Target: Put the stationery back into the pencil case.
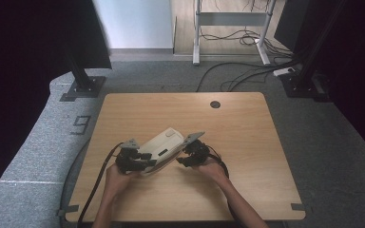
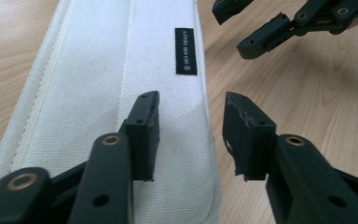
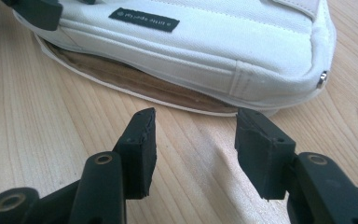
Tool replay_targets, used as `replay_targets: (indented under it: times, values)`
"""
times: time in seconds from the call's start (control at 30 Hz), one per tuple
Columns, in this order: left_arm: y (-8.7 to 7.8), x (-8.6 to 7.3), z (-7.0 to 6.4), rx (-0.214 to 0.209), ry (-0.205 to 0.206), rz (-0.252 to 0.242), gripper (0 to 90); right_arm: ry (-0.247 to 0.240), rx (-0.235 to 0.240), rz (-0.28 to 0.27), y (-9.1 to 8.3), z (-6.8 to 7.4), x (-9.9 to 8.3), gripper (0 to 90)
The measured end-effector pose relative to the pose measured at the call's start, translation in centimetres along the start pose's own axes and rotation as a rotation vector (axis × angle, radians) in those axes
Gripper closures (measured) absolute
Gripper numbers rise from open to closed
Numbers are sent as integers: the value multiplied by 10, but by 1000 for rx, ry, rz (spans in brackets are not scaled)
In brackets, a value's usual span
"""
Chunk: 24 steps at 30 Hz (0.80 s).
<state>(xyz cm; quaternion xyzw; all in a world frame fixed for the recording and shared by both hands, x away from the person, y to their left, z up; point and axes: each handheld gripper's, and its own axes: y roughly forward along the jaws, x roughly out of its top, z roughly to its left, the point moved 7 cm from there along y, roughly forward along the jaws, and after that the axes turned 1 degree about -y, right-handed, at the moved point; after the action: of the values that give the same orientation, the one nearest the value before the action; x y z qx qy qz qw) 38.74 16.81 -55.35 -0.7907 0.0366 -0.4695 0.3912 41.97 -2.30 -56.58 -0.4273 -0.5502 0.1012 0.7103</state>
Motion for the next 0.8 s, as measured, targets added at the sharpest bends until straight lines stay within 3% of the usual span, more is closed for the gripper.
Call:
replay_targets:
  times: [0.23, 0.37, 0.47, 0.63, 0.8]
  values:
    - [-3, 2, -2, 51, 34, -10, 376, 13, -3, -18, -5, -1, -1, 412]
    - [-9, 5, -4, 41, 19, -37, 297, 14, -8, -28, -9, -1, -1, 354]
    - [-14, 7, -5, 60, 19, -55, 220, 12, -18, -39, -14, -2, -1, 318]
    - [-21, 8, -10, 69, 34, -66, 152, 7, -29, -54, -22, -2, -2, 235]
    - [-26, 7, -12, 80, 58, -56, 146, 11, -33, -58, -28, -2, -6, 190]
